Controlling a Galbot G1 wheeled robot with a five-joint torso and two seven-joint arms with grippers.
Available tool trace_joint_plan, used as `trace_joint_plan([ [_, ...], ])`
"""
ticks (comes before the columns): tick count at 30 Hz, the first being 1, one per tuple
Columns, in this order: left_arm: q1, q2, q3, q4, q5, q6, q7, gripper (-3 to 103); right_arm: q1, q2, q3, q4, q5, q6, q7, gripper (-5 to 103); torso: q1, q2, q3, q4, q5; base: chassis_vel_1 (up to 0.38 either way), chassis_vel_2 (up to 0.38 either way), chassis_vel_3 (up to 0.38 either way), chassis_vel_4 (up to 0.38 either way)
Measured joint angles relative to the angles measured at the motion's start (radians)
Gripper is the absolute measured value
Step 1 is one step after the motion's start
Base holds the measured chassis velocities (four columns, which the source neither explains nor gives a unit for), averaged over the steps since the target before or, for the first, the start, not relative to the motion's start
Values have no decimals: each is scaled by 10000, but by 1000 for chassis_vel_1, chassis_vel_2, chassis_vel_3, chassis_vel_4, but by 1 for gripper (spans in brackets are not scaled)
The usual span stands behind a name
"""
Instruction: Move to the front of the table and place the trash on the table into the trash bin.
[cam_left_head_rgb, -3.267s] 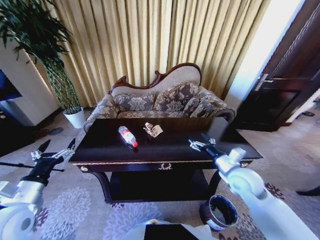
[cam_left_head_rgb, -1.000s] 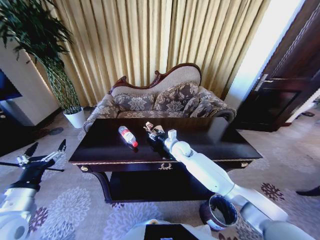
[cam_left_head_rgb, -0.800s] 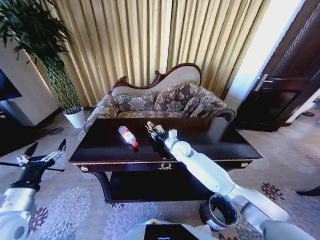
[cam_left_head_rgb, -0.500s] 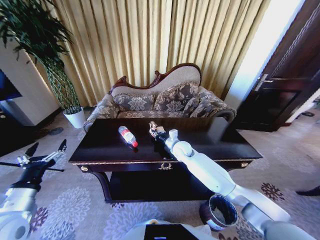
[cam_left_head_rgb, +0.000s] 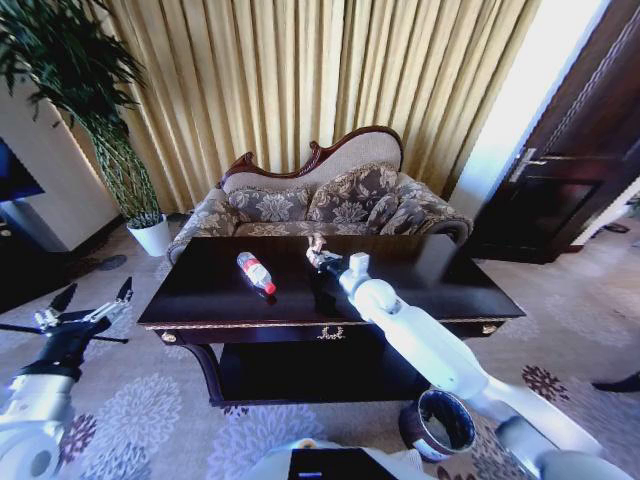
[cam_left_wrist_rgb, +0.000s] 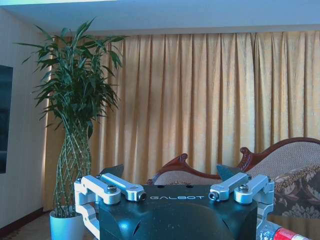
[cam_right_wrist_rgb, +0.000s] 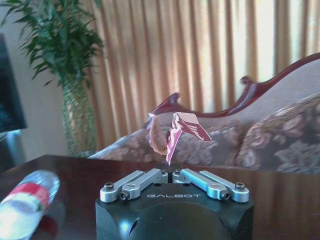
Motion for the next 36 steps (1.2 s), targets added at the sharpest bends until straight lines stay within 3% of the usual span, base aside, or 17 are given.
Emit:
trace_joint_plan([
  [9, -87, 95, 6, 47, -134, -65, 4, 100, -1476, -1070, 2426, 669, -112, 155, -331, 0, 0, 0, 0, -2, 2, 0, 0, 0, 0],
  [13, -184, 225, 40, 127, -202, -72, 8, 100, -2822, -1858, 4089, 1425, -210, 387, -824, 0, 0, 0, 0, -2, 3, 0, 0, 0, 0],
  [18, -246, 373, 63, 249, -307, -73, 10, 100, -4065, -2190, 5004, 2166, -324, 488, -860, 0, 0, 0, 0, -1, -1, 0, 0, 0, 0],
  [29, -298, 976, 37, 748, -667, 69, -16, 100, -8069, -1273, 8133, 3730, -1315, 1091, -1496, 0, -1, 1, -1, -2, -1, 0, 0, 0, 0],
  [36, -292, 1041, 31, 661, -666, 443, -147, 100, -9220, -818, 8768, 4296, -1361, 1261, -1540, 0, 0, 1, 0, 0, -3, 0, 0, 0, 0],
])
